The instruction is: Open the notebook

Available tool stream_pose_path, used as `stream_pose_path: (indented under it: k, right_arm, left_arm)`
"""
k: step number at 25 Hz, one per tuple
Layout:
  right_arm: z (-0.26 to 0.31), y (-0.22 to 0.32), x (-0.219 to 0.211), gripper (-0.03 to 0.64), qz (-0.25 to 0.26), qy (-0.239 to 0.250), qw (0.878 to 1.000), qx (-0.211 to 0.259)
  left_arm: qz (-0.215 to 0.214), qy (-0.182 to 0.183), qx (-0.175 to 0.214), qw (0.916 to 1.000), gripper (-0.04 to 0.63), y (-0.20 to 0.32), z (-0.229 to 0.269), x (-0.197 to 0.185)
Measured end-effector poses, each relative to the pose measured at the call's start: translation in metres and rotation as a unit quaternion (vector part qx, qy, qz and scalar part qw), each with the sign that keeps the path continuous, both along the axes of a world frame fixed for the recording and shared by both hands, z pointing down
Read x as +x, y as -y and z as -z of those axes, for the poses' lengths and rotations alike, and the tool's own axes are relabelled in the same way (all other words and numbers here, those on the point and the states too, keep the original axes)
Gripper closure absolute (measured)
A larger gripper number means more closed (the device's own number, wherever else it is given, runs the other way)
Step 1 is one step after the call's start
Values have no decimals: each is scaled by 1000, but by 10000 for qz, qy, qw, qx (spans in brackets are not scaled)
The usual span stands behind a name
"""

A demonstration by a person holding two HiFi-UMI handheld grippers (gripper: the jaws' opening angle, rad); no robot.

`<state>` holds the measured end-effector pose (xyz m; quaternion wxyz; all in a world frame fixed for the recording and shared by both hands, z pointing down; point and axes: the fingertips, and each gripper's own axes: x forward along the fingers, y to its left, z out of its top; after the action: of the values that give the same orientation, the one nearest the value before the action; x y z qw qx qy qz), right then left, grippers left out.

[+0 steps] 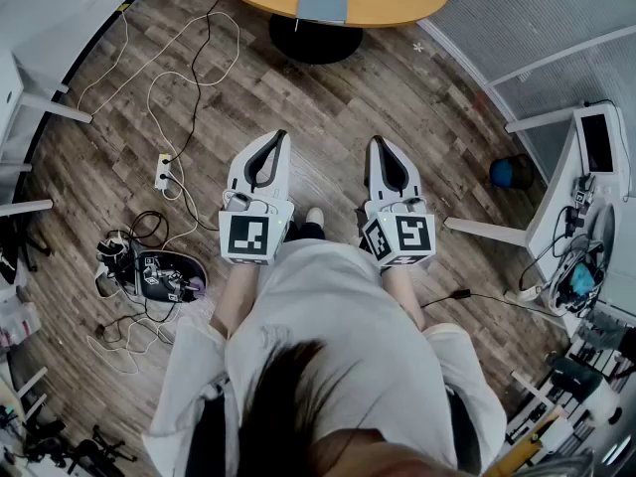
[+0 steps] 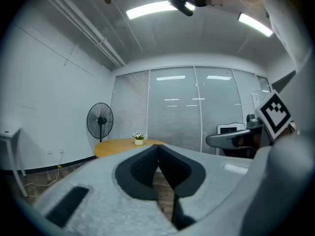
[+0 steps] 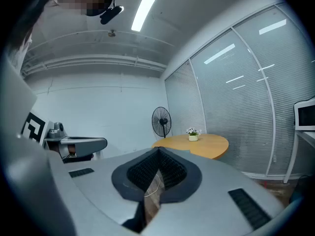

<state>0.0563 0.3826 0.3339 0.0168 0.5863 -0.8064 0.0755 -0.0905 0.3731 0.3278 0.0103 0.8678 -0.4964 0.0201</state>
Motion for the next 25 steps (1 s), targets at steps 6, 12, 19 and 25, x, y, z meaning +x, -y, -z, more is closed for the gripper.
stream_pose_path:
  k: [6, 12, 19, 25]
  right_arm:
    - [1, 0, -2, 615, 15, 11, 10000, 15]
    - [6, -2, -5, 615, 62, -26, 9999, 77]
    - [8, -8, -5, 615, 166, 20, 9997, 155]
    - [6, -16, 4, 615, 249, 234, 9993, 158]
  left_arm:
    - [-44, -4, 28, 10000, 578, -1, 1, 2]
    - [-83, -15, 31, 10000, 578, -2, 2, 3]
    - [-119, -48, 33, 9999, 578, -6, 3, 8]
    - [-178, -160, -64, 9997, 552, -11, 2, 21]
